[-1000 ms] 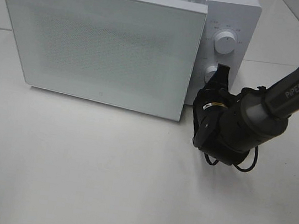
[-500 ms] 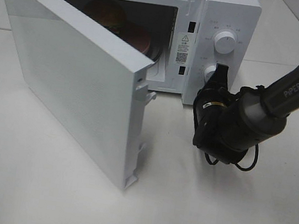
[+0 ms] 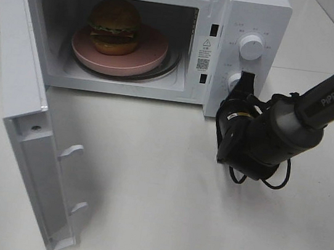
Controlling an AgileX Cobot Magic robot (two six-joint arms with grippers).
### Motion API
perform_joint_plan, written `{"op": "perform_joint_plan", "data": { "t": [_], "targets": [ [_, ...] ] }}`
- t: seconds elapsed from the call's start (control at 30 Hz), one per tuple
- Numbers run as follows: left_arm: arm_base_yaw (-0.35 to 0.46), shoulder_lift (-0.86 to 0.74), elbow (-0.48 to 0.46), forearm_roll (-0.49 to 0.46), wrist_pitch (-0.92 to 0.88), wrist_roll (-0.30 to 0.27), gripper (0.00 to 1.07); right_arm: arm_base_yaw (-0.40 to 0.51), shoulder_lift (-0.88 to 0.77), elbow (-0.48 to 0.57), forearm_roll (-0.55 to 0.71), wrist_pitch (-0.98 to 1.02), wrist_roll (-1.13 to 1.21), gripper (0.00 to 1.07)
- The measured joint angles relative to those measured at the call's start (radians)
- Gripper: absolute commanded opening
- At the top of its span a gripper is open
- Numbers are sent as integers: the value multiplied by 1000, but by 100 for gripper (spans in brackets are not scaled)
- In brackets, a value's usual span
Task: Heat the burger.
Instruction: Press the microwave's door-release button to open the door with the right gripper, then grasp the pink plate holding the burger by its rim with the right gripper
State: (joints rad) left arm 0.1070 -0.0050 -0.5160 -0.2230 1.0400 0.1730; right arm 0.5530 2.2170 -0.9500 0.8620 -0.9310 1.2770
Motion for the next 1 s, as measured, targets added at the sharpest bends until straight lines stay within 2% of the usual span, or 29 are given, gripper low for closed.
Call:
{"op": "perform_joint_plan", "data": {
  "t": [0.33, 0.7, 0.83, 1.0],
  "targets": [
    [0, 0, 0, 0, 0, 0, 98, -23, -64, 64, -129, 52, 1, 0],
    [0, 0, 0, 0, 0, 0, 98, -23, -229, 187, -160, 182, -112, 0],
    [0, 0, 0, 0, 0, 0, 98, -23, -337, 238, -161, 324, -268, 0],
    [0, 0, 0, 0, 0, 0, 98, -23, -430, 248, -161, 467, -476, 0]
  ]
}}
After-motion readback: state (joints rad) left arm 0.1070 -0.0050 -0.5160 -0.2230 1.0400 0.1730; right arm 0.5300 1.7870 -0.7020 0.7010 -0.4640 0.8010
